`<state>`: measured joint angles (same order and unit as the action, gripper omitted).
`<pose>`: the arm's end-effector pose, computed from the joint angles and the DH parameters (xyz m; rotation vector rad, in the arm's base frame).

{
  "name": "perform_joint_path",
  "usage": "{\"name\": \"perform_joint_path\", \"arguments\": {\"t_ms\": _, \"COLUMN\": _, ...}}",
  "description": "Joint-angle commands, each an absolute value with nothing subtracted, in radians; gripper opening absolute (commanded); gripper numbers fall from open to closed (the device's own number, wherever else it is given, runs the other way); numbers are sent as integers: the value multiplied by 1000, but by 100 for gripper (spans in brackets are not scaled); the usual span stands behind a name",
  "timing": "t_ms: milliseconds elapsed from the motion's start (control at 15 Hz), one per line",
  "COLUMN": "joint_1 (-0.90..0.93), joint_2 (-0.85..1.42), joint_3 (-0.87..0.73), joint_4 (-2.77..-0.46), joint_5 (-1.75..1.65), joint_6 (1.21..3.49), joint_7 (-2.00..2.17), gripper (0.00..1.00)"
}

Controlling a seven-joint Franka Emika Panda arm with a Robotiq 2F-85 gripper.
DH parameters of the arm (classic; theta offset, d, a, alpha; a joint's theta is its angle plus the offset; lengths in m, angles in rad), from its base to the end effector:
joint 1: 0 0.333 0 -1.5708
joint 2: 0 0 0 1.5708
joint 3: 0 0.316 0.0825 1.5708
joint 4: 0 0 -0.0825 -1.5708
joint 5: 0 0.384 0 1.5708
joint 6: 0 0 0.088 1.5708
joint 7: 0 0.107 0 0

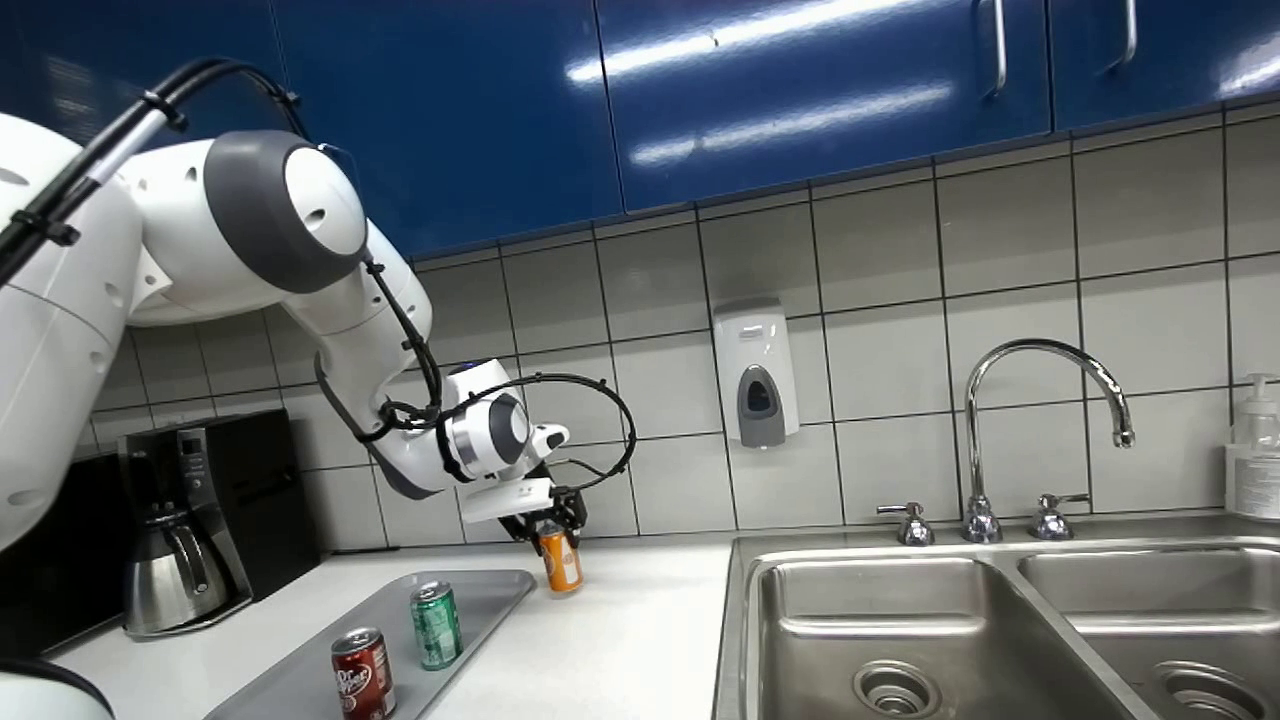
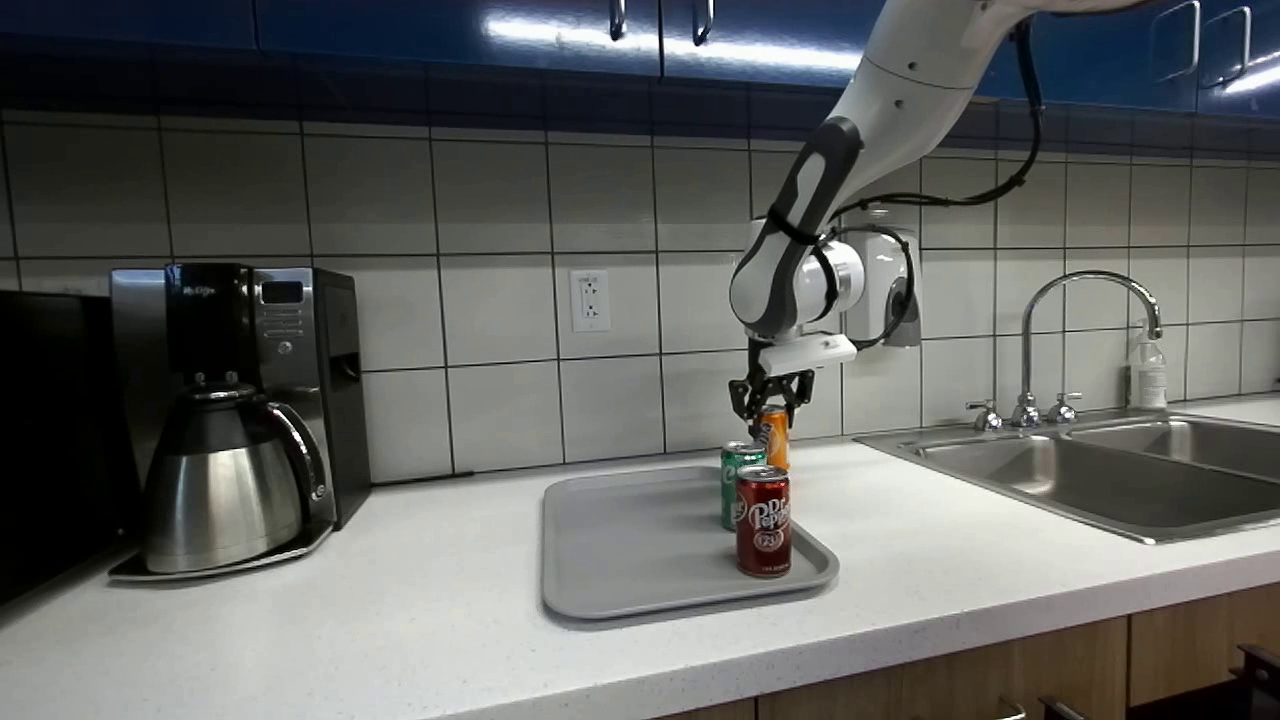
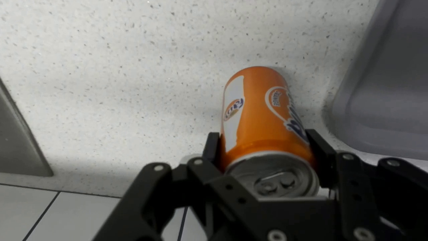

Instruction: Put all the soda cans on the tray

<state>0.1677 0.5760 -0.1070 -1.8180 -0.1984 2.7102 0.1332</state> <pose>0.6772 0.0552 0.2543 2.9616 0.1798 0.4927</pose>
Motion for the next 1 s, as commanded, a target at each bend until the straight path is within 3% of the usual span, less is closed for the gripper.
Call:
{"name": "perform_joint_path", "arguments": {"t_ms": 0, "joint_1": 164, "joint_2": 549, "joint_3": -88, "joint_4": -1812, "joint_5": -201, "joint_6": 2720, "joint_7": 123, "gripper": 39}}
{"name": "perform_joint_path", "arguments": {"t_ms": 933, "joint_1": 158, "joint_2": 544, "joint_3": -9, "joint_4": -1800, "joint_5": -182, "joint_6": 2765, "joint_7": 58, "gripper": 39}}
